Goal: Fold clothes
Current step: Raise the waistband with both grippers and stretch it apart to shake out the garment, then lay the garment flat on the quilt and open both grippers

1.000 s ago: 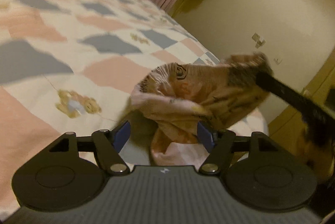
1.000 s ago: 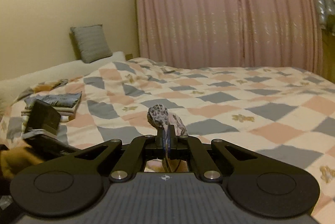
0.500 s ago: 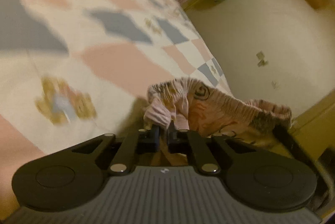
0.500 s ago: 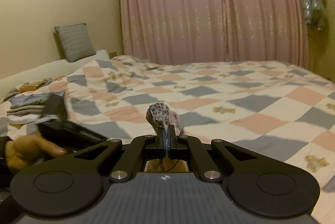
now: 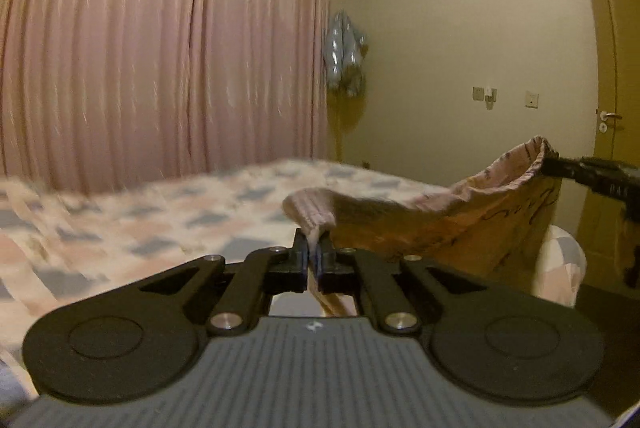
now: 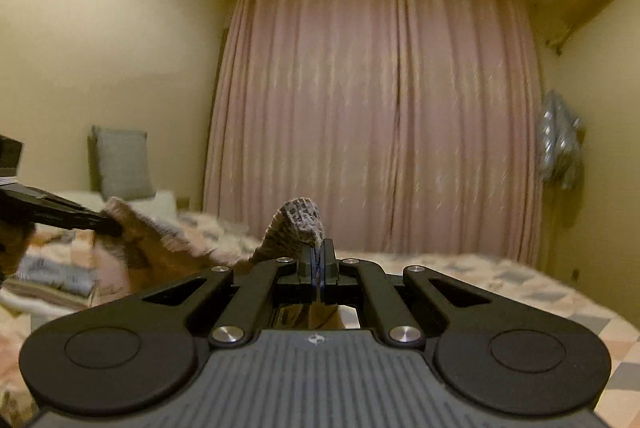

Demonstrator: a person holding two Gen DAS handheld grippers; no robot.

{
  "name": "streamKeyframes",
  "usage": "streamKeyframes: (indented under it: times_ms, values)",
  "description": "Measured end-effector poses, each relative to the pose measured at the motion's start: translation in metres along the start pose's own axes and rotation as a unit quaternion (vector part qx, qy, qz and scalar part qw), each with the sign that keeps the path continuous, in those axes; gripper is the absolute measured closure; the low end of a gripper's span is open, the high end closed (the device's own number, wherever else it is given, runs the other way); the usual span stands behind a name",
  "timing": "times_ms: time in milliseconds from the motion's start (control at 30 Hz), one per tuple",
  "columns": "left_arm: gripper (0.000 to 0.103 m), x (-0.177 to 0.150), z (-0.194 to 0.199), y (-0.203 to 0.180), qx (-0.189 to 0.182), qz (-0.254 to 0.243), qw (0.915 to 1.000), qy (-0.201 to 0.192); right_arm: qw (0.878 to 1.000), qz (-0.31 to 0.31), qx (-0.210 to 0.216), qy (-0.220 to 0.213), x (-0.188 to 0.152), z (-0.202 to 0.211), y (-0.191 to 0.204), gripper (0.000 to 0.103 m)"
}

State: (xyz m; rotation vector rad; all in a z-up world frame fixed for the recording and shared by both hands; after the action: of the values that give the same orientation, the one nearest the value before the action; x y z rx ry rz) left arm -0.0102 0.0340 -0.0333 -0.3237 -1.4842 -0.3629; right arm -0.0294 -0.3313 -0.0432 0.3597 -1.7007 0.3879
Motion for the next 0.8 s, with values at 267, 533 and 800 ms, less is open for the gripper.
streamKeyframes:
  times_ms: [267,533,800]
  values:
    - [0.102,0.037,0.045,-0.012,0.023,-0.042,0.9982,-0.035,0.999,0.02,-0.011,-0.039,0.043,0.026,0.011,0.102]
    - [0.102,0.066,0.022,-0.022,0.025,-0.062,0.9967,-0.047,0.998,0.029,-0.022,-0.044,0.055,0.002,-0.016,0.102]
    - [0.102,-0.063,-0.172,0.028,0.038,-0.015,0.9951,0.09,0.994,-0.021,-0.029,0.103,-0.105,-0.153,-0.097,0.102]
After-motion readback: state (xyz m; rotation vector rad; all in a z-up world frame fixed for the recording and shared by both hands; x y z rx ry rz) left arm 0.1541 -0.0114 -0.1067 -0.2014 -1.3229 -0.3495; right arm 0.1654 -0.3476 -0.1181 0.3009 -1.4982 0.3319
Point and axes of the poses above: each gripper's, at about its wrist camera, not at the fingertips, and z roughly against the way its jaws point, y to its left, x to its top, the point moved 6 cm from there along -z, roughly the way its jaws point, and after that the axes turned 9 degrees about -y, right-handed, at the moved point
